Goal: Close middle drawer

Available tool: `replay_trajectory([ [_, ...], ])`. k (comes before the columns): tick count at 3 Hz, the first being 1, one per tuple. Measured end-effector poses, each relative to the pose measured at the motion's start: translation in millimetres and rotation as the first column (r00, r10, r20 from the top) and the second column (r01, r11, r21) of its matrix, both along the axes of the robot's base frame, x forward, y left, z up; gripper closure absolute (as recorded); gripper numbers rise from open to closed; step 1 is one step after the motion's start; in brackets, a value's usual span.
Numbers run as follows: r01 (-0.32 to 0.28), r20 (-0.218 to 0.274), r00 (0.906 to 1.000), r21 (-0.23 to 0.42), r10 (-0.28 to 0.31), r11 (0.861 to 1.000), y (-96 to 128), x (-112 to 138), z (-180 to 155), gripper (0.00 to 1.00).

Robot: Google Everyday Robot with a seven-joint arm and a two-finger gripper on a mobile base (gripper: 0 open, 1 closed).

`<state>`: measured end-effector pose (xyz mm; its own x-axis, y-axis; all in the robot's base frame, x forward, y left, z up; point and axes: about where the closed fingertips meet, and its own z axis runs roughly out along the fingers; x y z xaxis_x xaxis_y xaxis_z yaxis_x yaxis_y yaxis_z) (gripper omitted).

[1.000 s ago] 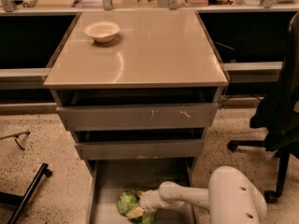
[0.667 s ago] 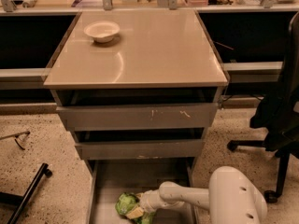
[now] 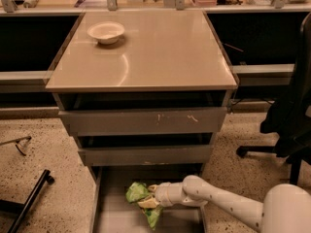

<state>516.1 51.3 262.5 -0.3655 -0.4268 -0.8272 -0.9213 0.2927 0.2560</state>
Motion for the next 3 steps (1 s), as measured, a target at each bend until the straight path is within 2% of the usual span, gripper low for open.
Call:
replay_trajectory([
  [1,-0.011,0.079,0.9968,0.056,0.006,0.998,-11.1,20.3,75.0,1.00],
  [3,-0.008,0.093,0.9957,0.060,0.002,0.998,-11.6,19.6,83.2,1.00],
])
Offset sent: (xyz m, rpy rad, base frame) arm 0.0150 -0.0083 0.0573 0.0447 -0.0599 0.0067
